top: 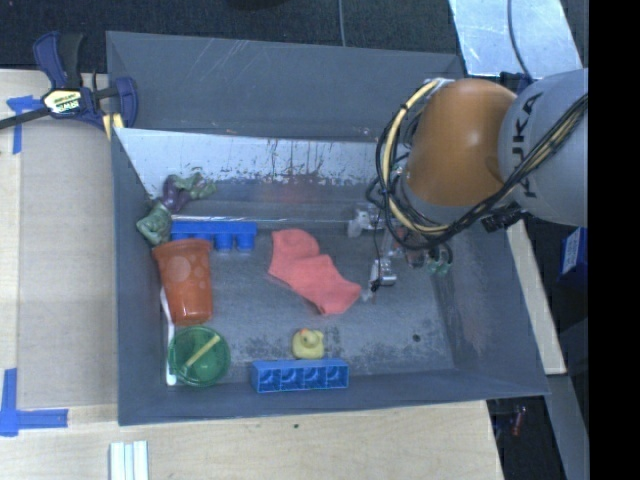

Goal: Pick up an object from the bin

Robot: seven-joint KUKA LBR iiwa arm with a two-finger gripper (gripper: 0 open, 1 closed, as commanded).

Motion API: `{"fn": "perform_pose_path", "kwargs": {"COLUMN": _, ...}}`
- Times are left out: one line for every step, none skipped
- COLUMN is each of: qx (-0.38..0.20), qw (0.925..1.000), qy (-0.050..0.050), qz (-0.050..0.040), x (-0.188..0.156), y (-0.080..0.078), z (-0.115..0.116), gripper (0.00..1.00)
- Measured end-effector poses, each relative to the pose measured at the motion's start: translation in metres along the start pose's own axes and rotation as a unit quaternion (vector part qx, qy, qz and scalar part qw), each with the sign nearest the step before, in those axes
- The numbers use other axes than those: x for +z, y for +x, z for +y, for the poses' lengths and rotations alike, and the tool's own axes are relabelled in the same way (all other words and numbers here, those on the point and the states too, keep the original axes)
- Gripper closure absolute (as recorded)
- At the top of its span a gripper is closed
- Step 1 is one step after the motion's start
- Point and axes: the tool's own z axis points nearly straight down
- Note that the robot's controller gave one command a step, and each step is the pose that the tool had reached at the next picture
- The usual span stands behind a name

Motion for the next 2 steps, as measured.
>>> {"fn": "perform_pose_path", "kwargs": {"qx": 0.000, "qw": 1.0000, "qy": 0.000, "qz": -0.0042, "x": -0.005, "y": -0.002, "z": 0.000, "gripper": 0.00}}
{"fn": "perform_pose_path", "kwargs": {"qx": 0.107, "qw": 0.9943, "qy": -0.001, "qz": -0.0057, "x": 0.053, "y": 0.003, "z": 0.011, "gripper": 0.00}}
